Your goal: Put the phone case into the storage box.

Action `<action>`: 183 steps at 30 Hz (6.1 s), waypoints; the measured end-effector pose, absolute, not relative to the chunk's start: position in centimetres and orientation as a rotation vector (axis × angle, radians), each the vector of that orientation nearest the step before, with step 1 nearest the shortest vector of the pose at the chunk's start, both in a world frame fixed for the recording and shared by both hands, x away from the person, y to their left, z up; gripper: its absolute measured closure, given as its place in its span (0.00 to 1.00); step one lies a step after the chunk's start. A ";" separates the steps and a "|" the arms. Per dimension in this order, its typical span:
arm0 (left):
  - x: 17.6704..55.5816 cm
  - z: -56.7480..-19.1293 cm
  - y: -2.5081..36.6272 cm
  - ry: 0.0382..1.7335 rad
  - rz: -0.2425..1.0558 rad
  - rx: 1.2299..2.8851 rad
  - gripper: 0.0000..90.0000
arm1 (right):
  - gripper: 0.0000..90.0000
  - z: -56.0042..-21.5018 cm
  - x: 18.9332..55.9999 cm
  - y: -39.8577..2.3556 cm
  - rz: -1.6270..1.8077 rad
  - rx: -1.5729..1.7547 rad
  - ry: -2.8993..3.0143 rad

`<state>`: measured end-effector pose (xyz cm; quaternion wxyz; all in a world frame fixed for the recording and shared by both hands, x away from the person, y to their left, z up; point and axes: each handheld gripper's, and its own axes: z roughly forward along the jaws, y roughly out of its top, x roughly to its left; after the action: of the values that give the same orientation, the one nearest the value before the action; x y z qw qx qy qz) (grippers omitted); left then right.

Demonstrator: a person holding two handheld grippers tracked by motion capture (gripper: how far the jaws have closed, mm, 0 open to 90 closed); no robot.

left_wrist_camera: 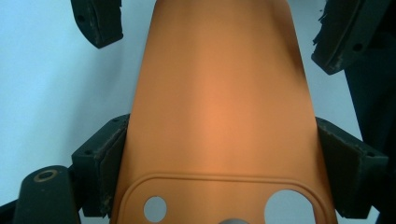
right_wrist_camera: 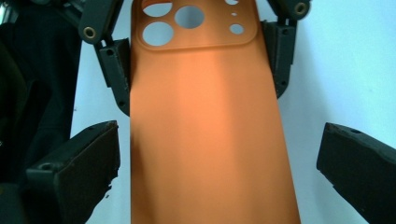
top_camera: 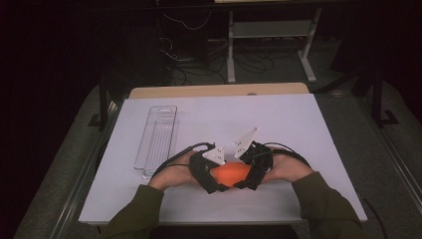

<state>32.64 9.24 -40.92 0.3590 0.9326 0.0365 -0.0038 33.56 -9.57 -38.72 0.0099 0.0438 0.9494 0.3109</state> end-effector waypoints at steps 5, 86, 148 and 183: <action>33.0 -40.7 9.6 0.117 0.007 2.391 0.16 | 0.00 -38.6 33.9 -10.1 1.003 0.219 2.933; 33.8 -40.4 11.4 0.765 0.196 2.293 0.17 | 0.00 -42.4 31.3 -14.5 1.136 1.049 2.341; 34.0 -40.1 11.5 0.735 0.186 2.305 0.17 | 0.00 -42.3 29.9 -13.3 0.969 0.610 2.198; 33.9 -40.3 11.3 0.747 0.181 2.283 0.17 | 0.00 -42.7 28.8 -12.3 0.804 0.364 2.103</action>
<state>33.86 11.32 -40.29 0.3583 0.8847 0.2897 0.0701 28.79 -12.28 -42.73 0.4174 0.1451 0.8379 0.3204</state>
